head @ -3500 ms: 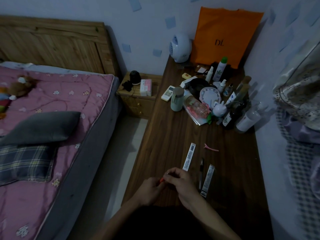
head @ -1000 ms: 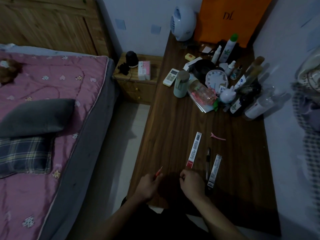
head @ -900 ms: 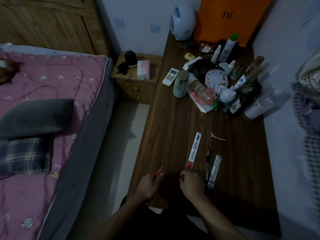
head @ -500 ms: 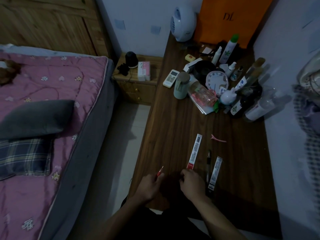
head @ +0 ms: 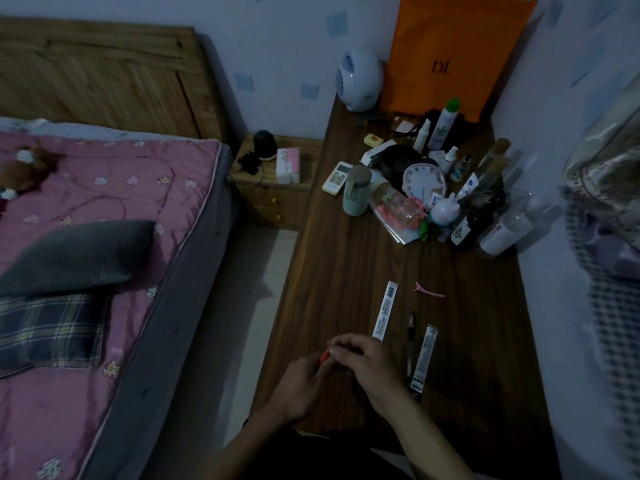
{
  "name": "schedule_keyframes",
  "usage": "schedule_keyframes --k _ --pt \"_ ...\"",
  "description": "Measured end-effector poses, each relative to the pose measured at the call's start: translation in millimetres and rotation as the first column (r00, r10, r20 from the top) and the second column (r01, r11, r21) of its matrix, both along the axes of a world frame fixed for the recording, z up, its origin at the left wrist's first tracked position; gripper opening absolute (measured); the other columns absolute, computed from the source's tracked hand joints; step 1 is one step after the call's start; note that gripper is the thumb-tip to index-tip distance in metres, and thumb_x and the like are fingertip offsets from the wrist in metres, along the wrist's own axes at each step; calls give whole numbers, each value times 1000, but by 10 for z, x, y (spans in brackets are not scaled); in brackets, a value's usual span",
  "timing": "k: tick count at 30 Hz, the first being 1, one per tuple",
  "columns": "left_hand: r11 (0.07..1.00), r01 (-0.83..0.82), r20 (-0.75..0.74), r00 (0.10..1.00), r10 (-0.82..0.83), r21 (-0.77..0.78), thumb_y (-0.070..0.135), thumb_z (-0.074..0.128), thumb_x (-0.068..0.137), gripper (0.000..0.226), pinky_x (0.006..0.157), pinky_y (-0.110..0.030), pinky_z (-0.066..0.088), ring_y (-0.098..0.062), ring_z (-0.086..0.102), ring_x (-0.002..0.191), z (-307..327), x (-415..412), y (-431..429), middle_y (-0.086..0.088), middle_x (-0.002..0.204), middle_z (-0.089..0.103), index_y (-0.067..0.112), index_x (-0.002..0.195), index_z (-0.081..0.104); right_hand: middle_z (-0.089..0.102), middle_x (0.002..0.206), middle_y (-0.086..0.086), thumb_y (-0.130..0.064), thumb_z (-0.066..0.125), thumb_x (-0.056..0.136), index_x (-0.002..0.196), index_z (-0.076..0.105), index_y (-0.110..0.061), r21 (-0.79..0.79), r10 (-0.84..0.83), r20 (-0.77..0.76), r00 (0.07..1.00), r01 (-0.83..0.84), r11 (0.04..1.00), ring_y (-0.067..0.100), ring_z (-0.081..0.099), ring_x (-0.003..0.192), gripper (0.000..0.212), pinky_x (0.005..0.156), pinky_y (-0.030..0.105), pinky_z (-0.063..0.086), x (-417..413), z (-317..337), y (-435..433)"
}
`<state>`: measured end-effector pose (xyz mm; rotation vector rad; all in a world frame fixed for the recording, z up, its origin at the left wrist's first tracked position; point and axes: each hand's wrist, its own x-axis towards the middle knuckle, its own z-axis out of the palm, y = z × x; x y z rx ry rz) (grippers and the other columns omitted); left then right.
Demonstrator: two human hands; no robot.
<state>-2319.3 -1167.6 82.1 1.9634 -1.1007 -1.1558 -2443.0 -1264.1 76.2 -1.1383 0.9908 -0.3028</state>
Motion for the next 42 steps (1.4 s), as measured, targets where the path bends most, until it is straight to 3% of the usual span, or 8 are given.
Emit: schedule_keyframes --k 4,9,14,17,23,28,35,42 --pt "999 8 -14 1000 -8 -35 40 45 99 33 51 -9 36 8 53 52 118 -59 -20 17 56 60 23 77 63 78 93 -1 -17 72 85 88 81 -22 23 -8 43 999 7 1000 7 72 90 11 72 13 54 -38 51 14" --pt "1000 6 -14 1000 -6 -17 41 46 98 44 51 -20 35 1 45 47 172 -92 -2 9 56 52 5 81 64 78 90 1 -12 71 88 86 81 -17 102 -57 60 997 50 994 10 72 90 11 72 18 54 -84 64 38" --pt "999 33 80 996 -33 1 38 49 98 33 54 -26 32 -3 41 49 188 -121 24 9 57 48 24 69 55 74 76 2 -8 68 90 77 79 -19 144 -161 86 983 147 978 19 67 80 20 75 32 52 -132 137 -18" --pt "998 44 103 994 -48 38 39 48 98 32 56 -26 35 -3 43 51 161 -123 79 9 62 51 22 73 57 77 88 7 -14 60 97 85 74 -17 117 -165 95 982 153 981 24 71 88 18 82 40 55 -184 183 -89" --pt "998 50 131 990 -55 39 42 48 97 33 54 -23 34 -1 45 49 149 -138 94 9 57 49 23 72 57 76 95 15 -17 52 101 101 67 -9 249 -201 205 958 148 957 24 74 93 18 76 33 59 -213 188 -65" --pt "997 72 134 988 -76 37 41 48 98 35 49 -19 32 -1 43 47 132 -154 115 9 54 45 27 66 51 71 93 17 -13 65 83 93 78 -4 437 -286 277 917 145 888 24 70 90 19 74 31 58 -202 73 -24" --pt "994 86 171 981 -95 60 42 48 97 39 49 -19 28 -1 42 48 111 -136 145 7 56 47 23 63 47 73 86 13 -30 59 91 90 75 -17 418 -349 264 899 219 882 25 73 86 20 77 39 57 -191 81 -56" --pt "997 51 63 997 -54 52 43 48 97 40 48 -11 32 6 48 46 6 -171 211 4 57 61 23 62 51 59 59 -3 -37 56 99 96 72 -17 565 -673 83 735 522 639 12 56 55 26 62 30 46 -280 17 -236"
